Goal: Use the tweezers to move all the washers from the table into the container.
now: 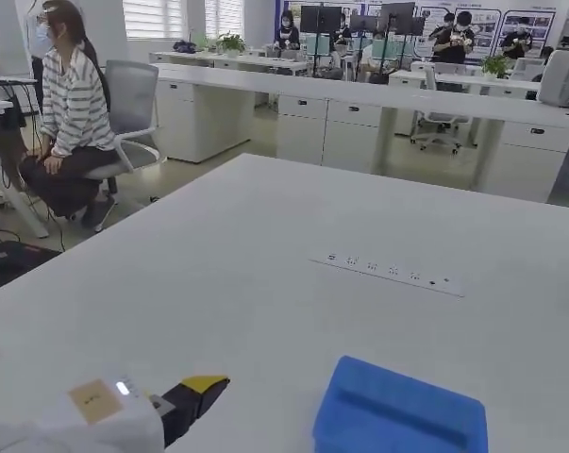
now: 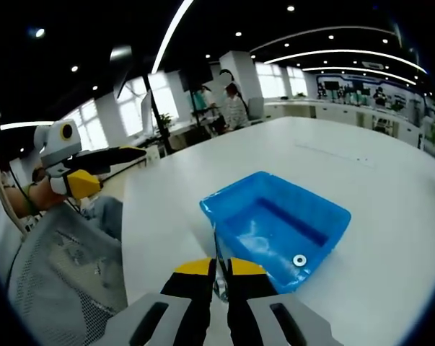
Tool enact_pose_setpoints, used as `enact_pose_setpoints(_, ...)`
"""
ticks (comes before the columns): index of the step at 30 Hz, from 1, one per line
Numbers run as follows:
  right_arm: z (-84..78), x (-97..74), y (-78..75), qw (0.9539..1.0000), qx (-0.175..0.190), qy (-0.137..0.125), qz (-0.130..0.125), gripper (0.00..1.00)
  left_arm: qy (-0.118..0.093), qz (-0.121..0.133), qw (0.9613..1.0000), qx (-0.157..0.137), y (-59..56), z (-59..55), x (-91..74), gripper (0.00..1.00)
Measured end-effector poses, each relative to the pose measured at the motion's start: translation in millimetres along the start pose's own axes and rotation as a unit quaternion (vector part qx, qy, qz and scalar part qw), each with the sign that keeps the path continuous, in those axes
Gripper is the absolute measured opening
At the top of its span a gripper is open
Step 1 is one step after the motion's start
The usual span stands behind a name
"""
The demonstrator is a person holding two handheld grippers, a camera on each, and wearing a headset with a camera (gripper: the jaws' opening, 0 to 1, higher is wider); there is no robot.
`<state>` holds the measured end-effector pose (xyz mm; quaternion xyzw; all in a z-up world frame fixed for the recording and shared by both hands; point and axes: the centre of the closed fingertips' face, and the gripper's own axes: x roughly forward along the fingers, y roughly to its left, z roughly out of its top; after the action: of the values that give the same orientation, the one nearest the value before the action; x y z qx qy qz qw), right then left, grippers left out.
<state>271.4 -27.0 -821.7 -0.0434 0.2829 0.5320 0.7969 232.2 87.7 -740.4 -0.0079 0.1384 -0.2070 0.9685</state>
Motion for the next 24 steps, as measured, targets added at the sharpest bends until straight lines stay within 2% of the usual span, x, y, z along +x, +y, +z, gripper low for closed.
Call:
enact_pose_setpoints(4,-1.9,1.2,8.7,0.9989,-0.046,0.007,0.004,0.03,0.0,0.001,1.0,0.0,0.2,-0.1,-0.4,0.77)
enact_pose_setpoints(7,-3.9,1.1,10.8,0.9945,-0.102,0.025,0.0,0.02,-0.002,0.001,1.0,-0.001,0.1,0.3,-0.5,0.77)
enact_pose_setpoints(9,-4.6,1.5,11.2,0.9916,-0.123,0.04,-0.005,0.01,-0.001,0.001,1.0,-0.001,0.1,0.2,-0.5,0.77)
enact_pose_setpoints(16,-0.4,1.2,1.3,0.9972,-0.072,0.018,-0.014,0.01,-0.003,0.004,1.0,-0.001,1.2,1.0,-1.1,0.77)
enact_pose_setpoints(24,22.9,-12.9,-0.9,0.9996,-0.02,-0.022,-0.002,0.01,-0.011,0.006,0.9999,-0.007,3.1,3.2,-1.9,0.77)
